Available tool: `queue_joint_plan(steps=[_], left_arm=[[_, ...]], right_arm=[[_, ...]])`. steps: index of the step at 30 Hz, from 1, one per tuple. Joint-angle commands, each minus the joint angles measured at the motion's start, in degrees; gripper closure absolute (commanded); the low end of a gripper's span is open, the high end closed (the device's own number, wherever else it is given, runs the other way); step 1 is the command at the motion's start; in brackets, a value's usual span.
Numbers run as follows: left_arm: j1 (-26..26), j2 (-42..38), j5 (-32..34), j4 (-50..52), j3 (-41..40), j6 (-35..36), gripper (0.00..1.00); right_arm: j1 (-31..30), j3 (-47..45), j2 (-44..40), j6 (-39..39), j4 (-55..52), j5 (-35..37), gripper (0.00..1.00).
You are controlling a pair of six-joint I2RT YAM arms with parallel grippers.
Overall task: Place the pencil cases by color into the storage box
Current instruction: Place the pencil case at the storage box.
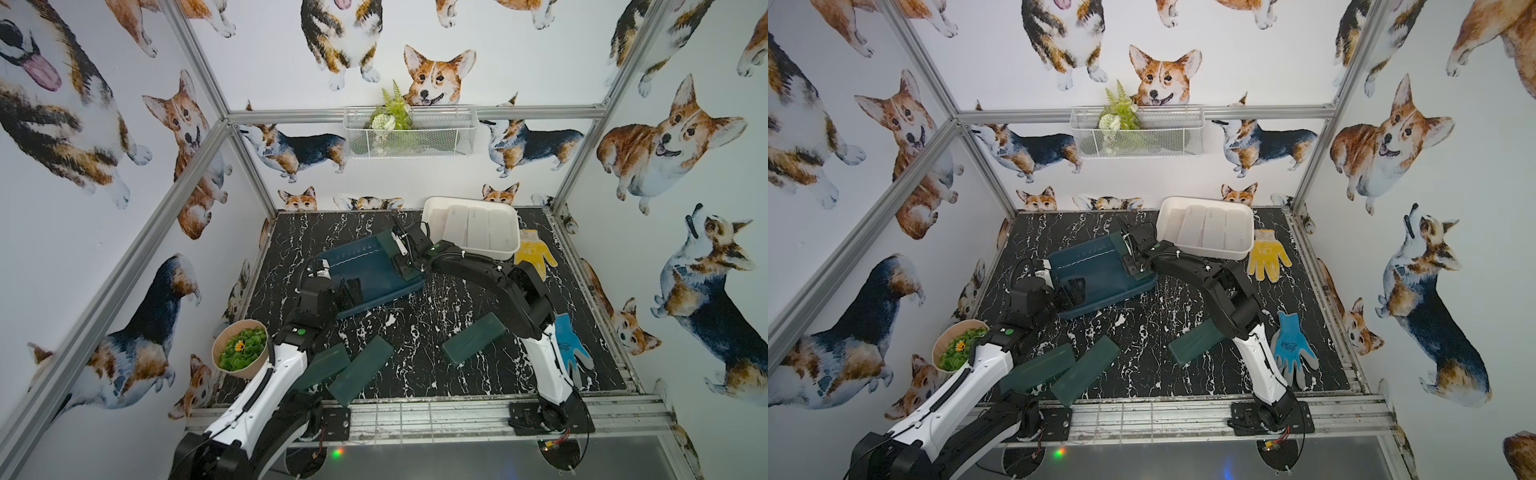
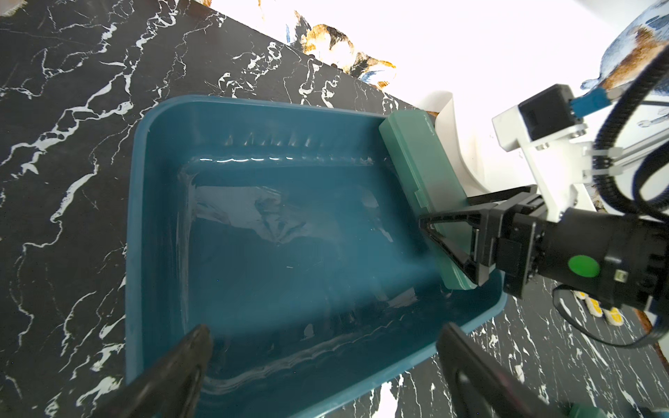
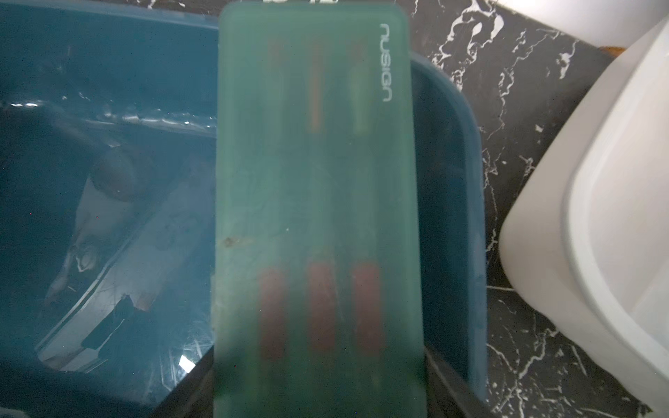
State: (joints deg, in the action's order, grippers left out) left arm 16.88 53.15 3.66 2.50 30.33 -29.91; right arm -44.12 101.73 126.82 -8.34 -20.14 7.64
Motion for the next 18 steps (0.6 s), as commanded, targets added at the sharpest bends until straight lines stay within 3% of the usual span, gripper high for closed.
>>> queue_joint_plan(steps=[1, 18], left_arm=[[0.5, 0.3, 1.7, -1.1, 0.1, 1.3, 0.00], [2.3, 1.0, 5.4, 0.1, 0.6, 2.8, 0.00]], right_arm=[[0.4, 1.6, 1.2, -2.0, -1.5, 1.3, 0.47], [1.0, 12.7, 10.4, -4.8, -10.8, 2.1, 0.45]])
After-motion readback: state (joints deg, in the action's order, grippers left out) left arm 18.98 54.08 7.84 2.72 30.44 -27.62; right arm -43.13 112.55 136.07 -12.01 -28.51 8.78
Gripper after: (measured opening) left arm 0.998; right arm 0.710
